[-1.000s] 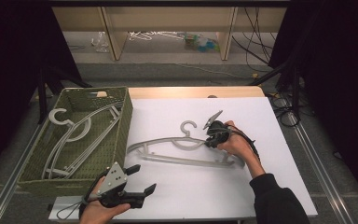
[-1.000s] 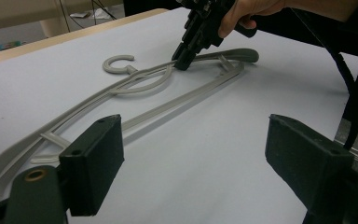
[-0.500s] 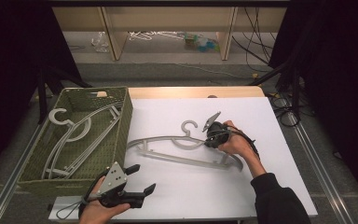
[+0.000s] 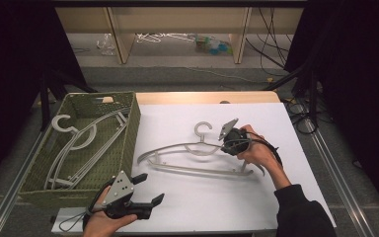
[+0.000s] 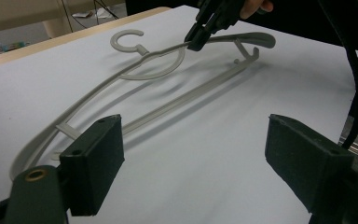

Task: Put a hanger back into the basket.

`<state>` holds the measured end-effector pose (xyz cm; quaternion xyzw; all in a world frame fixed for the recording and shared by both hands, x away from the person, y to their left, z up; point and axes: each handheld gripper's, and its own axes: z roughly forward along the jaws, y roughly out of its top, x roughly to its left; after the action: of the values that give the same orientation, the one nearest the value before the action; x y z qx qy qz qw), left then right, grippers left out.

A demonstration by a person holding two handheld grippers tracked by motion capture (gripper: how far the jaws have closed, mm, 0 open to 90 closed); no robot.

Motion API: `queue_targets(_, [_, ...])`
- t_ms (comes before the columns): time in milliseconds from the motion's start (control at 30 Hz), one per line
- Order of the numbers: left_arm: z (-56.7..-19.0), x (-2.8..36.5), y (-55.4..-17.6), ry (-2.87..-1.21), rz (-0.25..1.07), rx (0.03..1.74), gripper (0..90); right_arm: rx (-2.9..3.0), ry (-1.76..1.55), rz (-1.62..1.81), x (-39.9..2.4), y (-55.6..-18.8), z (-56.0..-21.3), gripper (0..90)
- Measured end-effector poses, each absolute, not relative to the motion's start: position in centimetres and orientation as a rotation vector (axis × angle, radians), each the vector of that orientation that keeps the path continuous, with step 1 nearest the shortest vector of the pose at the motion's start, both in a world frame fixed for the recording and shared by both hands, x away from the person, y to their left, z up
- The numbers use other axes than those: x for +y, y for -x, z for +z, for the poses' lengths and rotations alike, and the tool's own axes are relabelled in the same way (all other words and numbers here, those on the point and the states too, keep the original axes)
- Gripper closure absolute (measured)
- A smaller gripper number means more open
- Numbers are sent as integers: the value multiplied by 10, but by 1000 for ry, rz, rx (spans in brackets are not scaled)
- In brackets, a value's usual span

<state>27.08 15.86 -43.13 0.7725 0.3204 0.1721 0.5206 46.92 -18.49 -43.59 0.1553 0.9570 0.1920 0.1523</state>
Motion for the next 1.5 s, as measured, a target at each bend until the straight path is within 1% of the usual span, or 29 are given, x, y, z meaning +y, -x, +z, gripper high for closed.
queue_targets(233, [-430,162,-274,-1870,409,775,194,2707,-389,544,-196,-454,-423,821])
queue_targets(467, [-426,162,-276,-1874,400,769,193,2671,-326,554,-196,-436,-411,821])
queue_targets(567, [-423,162,-279,-1859,389,801,194,2658,-294,556,-196,-427,-405,821])
queue_targets(833, [-413,153,-298,-1863,373,813,195,2636,-229,536,-203,-405,-399,820])
queue_targets(1033, [-416,136,-318,-1894,318,825,189,2629,-205,543,-203,-392,-396,820])
queue_targets(1333, [-415,120,-343,-1934,301,843,192,2621,-183,578,-198,-379,-392,817])
queue_targets(1500, [-413,112,-355,-1935,279,833,216,2612,-171,610,-198,-371,-386,816])
